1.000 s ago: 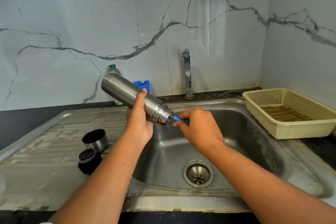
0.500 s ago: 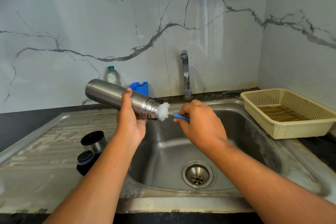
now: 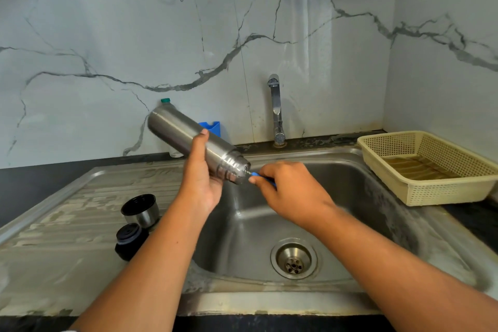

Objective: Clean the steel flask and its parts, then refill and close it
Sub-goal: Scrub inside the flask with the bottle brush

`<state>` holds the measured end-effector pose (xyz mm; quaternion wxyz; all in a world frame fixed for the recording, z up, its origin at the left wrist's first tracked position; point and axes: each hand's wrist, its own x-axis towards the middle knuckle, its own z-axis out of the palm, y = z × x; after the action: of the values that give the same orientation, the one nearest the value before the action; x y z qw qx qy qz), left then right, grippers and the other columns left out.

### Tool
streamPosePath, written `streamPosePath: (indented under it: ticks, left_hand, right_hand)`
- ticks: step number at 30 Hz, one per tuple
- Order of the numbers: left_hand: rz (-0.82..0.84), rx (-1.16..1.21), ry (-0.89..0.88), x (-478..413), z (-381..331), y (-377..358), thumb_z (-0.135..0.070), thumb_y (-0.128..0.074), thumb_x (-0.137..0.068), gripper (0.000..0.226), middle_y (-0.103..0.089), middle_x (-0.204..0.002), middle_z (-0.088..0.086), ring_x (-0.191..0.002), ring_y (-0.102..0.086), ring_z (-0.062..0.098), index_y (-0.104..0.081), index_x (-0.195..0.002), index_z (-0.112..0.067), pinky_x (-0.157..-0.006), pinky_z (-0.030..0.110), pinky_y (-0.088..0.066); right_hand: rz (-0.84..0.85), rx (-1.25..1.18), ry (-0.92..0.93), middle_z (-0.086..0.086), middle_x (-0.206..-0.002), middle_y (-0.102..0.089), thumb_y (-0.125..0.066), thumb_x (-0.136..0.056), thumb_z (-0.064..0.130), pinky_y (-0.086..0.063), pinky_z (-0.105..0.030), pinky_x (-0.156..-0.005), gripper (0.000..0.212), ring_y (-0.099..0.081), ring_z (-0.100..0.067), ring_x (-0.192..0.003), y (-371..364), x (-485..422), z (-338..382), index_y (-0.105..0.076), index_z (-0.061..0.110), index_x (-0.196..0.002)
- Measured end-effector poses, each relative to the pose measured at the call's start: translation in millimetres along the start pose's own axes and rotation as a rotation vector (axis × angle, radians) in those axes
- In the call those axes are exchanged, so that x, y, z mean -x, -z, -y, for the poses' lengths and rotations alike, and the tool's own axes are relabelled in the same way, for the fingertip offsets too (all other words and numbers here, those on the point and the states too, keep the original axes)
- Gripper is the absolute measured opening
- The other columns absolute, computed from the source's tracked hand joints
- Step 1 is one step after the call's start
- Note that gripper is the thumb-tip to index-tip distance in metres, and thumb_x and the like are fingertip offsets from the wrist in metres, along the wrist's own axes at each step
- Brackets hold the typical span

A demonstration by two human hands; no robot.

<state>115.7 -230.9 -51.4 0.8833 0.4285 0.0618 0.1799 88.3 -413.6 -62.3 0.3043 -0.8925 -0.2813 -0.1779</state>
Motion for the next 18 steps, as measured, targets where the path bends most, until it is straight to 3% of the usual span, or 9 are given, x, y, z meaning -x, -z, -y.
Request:
streamPosePath:
  ticks: [4,9,11,14,18]
  left_hand:
    - [-0.073,0.141,-0.061,-8.9,-18.6,12.9,-0.036,-0.073,-0.091,0.052,-0.078,-0.091,0.005,-0.079,-0.076,0.019,-0.057,-0.133,-0.011,-0.069,0.036,-0.062]
    - [0.008,-0.009,-0.013,-2.5,2.6,6.5,-0.044,-0.074,-0.087,0.065,-0.071,-0.105,0.014,-0.091,-0.071,0.026,-0.057,-0.139,-0.01,-0.082,0.041,-0.06]
    - [0.004,0.036,-0.026,-6.6,-3.8,7.8,-0.045,-0.075,-0.086,0.066,-0.072,-0.106,0.013,-0.092,-0.072,0.027,-0.056,-0.139,-0.011,-0.085,0.043,-0.061]
    - [-0.033,0.088,-0.055,-10.8,-12.2,12.1,-0.044,-0.073,-0.088,0.061,-0.074,-0.098,0.008,-0.082,-0.074,0.022,-0.057,-0.137,-0.011,-0.073,0.038,-0.062]
    - [0.012,-0.021,-0.004,-1.5,4.5,6.6,-0.046,-0.073,-0.087,0.069,-0.068,-0.107,0.017,-0.091,-0.07,0.027,-0.054,-0.141,-0.007,-0.076,0.039,-0.062]
  right_hand:
    - [0.035,-0.007,0.036,0.003,-0.061,-0.055,-0.053,-0.102,0.047,-0.046,-0.038,-0.056,0.039,-0.054,-0.018,-0.059,10.7,3.4,-7.5,-0.059,0.023,-0.072]
    - [0.076,-0.011,0.07,0.01,-0.061,-0.045,-0.053,-0.103,0.038,-0.03,-0.028,-0.052,0.033,-0.044,-0.013,-0.059,-4.6,-1.8,10.8,-0.058,0.024,-0.073]
    - [0.059,-0.025,0.082,0.009,-0.055,-0.043,-0.053,-0.103,0.039,-0.028,-0.023,-0.049,0.041,-0.041,-0.01,-0.053,1.6,-0.3,1.3,-0.047,0.026,-0.064]
    - [0.059,-0.015,0.102,0.004,-0.053,-0.046,-0.051,-0.103,0.043,-0.03,-0.025,-0.048,0.047,-0.043,-0.012,-0.05,7.6,2.2,-8.6,-0.044,0.024,-0.06]
    - [0.085,-0.009,0.103,0.009,-0.056,-0.046,-0.053,-0.102,0.037,-0.027,-0.023,-0.048,0.041,-0.042,-0.008,-0.05,-4.2,-1.6,4.0,-0.047,0.024,-0.064]
